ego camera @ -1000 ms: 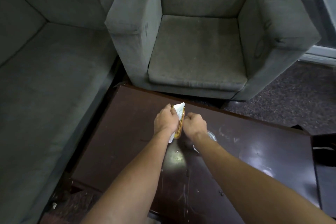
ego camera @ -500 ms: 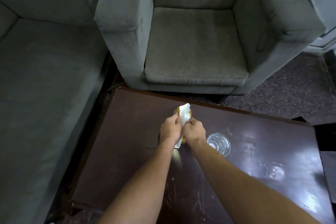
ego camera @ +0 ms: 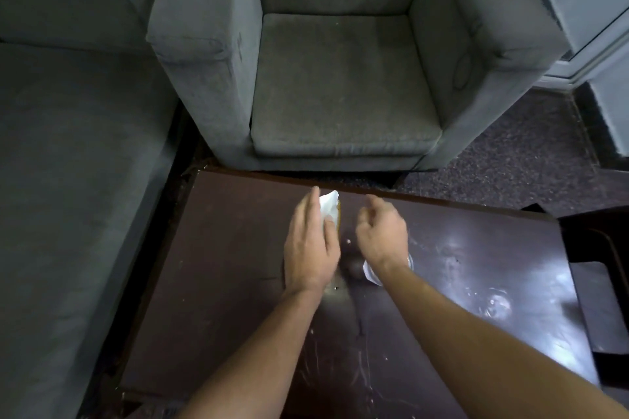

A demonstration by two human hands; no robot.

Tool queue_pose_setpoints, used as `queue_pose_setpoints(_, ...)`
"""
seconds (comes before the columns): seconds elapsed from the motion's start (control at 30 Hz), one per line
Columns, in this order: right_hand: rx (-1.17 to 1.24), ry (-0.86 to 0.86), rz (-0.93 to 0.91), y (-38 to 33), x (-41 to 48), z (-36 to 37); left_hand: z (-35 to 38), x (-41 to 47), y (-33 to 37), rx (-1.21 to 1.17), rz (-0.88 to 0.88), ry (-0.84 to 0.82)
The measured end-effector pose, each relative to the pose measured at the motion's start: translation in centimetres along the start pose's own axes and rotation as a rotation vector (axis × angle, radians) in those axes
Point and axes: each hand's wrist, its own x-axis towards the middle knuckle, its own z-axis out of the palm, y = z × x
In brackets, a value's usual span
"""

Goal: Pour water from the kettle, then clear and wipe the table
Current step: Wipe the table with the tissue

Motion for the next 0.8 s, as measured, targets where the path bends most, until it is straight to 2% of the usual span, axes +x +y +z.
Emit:
queue_pose_setpoints(0.07,-0.004,0.01,-0.053,1.9,0.2,-2.2,0.4,-1.8,0.7,-0.013,0.128,-0.019)
queue_pose_setpoints(0.13,-0.027,0.016,-0.088,4.3,-0.2,-4.2,1.0,-3.3,1.2,-0.049,0.144,-0.062)
queue_pose_setpoints(0.23,-0.15,-0.013,-0.111,7.8,-1.9,-6.0,2.3,-5.4,1.5,-0.084,0.018,-0.16)
queue_pose_setpoints(0.4,-0.206,-0.273,-0.095,10.5,-4.2,-5.8,4.8,-6.8,1.7,-0.121,-0.243,-0.43)
queue_pose_setpoints(0.57,-0.238,-0.293,-0.111,10.4,-3.4,-4.3,6.5,-7.1,2.1,-0.097,-0.328,-0.452)
queue_pose_setpoints(0.8,-0.337,-0.24,-0.122,10.3,-2.8,-4.3,7.3,-6.5,2.1,-0.077,-0.334,-0.404)
